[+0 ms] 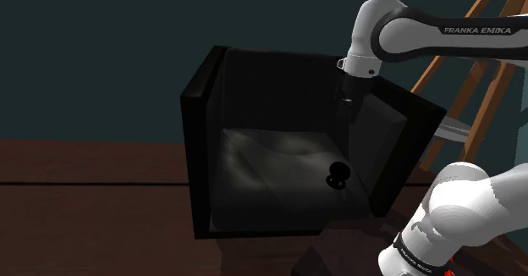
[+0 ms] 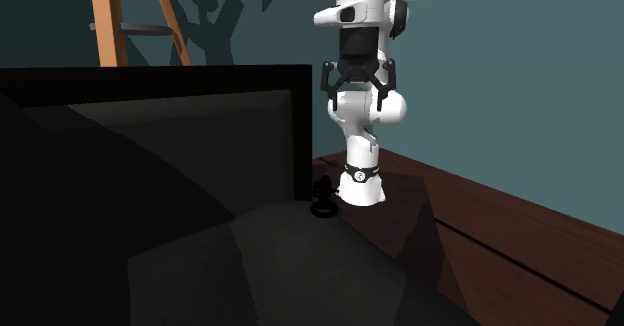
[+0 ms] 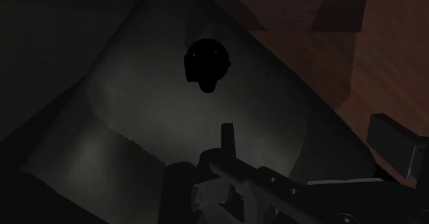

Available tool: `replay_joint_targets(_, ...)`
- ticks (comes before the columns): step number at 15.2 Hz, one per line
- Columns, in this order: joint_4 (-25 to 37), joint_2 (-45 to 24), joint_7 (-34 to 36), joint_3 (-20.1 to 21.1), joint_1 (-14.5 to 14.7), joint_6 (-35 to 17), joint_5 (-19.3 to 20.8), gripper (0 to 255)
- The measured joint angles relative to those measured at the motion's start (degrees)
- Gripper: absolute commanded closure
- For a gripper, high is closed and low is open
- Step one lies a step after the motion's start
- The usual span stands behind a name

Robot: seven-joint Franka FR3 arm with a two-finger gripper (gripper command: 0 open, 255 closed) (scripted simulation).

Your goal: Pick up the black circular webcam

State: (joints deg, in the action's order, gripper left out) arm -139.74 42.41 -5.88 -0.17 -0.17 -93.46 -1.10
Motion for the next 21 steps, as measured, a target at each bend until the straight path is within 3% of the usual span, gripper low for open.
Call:
replay_joint_targets(3,-2.5,0.5,0.2,-0.2,-0.5,-2.1,0.5,0)
replay_joint_targets(13,-18.3,-2.6,1.9,-2.7,-5.6,-23.0,4.8,0)
replay_joint_targets(21,-23.9,-8.3,2.8,-3.8,-7.7,-35.1,6.9,0)
